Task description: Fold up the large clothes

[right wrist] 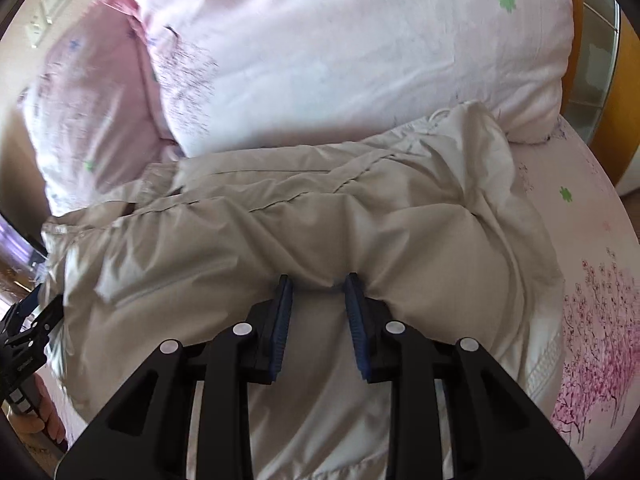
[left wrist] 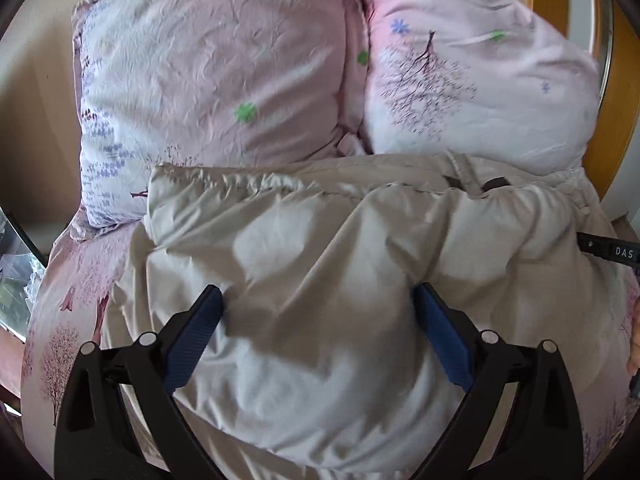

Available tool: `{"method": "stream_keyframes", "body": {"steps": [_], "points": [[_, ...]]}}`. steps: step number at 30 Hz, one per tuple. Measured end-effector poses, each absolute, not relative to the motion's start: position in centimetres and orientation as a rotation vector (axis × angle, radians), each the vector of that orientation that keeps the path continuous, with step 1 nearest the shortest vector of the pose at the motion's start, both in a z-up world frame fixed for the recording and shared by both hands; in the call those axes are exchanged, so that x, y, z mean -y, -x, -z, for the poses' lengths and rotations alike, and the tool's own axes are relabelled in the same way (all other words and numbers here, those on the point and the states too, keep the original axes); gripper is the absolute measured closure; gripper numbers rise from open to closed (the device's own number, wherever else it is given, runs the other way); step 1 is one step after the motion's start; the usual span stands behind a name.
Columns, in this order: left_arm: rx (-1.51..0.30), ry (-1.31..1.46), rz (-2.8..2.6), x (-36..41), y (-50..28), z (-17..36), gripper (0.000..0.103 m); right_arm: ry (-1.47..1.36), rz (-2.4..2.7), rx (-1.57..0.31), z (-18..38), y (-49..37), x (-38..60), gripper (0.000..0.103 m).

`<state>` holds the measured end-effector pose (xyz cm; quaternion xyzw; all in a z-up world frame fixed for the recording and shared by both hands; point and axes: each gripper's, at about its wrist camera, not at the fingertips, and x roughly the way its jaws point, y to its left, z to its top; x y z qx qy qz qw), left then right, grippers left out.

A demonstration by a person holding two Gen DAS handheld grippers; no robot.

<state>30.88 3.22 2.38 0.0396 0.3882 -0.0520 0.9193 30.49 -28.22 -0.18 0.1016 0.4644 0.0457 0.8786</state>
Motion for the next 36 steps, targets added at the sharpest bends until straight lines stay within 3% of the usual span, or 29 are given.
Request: {"method": "stream_keyframes", "body": {"steps": [12,19,26,36], "points": [[-0.862,-0.037,0.082,-4.5,-34.2,-1.2,0.002,-0.207,-0.011,-1.117,2.9,-34.9,28.8,0.077],[-0.876,0.014,0.105,-5.4,-33.7,-1.8,0.002,-0.232,-0.043,-1.081,2.5,-33.6,29.3,0.075],[-0.81,-0.014,0.052,-7.8,-32.0,-3.8,0.002,-0.316,-0.024,-0.932,-0.2,-28.9,33.4,0.067],[-0.925,0.052,-0.004,-9.8,-35.2,-0.7,0.002,-0.224,0.085,-1.054,3.2,-31.4,33.2,0.068]]}}
